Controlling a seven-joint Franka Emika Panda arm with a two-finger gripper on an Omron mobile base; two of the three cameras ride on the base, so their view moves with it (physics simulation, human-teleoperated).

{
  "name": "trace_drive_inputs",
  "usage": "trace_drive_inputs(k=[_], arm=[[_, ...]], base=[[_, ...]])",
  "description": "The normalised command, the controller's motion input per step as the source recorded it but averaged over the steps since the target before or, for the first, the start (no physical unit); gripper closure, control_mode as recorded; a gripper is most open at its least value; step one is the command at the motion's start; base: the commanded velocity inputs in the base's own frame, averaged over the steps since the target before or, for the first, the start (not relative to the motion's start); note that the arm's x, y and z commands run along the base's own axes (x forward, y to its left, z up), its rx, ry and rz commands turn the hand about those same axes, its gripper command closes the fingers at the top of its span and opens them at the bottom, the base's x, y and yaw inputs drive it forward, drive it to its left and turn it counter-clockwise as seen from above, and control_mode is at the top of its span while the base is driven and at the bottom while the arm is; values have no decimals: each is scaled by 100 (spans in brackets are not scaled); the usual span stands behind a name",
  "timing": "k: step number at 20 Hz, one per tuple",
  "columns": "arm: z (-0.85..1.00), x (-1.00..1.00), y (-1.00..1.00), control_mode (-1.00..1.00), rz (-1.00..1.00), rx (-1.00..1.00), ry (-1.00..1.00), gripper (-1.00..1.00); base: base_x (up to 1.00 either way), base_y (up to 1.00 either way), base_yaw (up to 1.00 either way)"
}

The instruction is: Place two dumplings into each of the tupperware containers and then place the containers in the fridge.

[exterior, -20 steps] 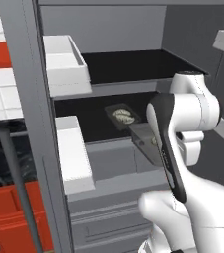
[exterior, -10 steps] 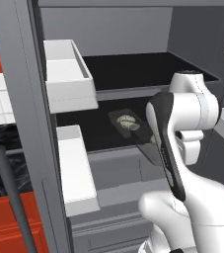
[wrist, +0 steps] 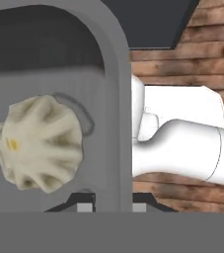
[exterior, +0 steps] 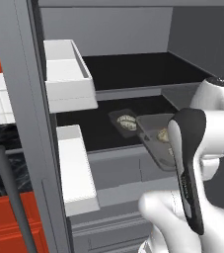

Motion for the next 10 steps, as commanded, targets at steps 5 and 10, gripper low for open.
trace_drive_inputs(k=[5,10], arm=[[58,-21,-3,-100,0,7,-45,100],[85,49,0,-100,3,4,-14,100]], base=[[0,0,0],[0,0,0]])
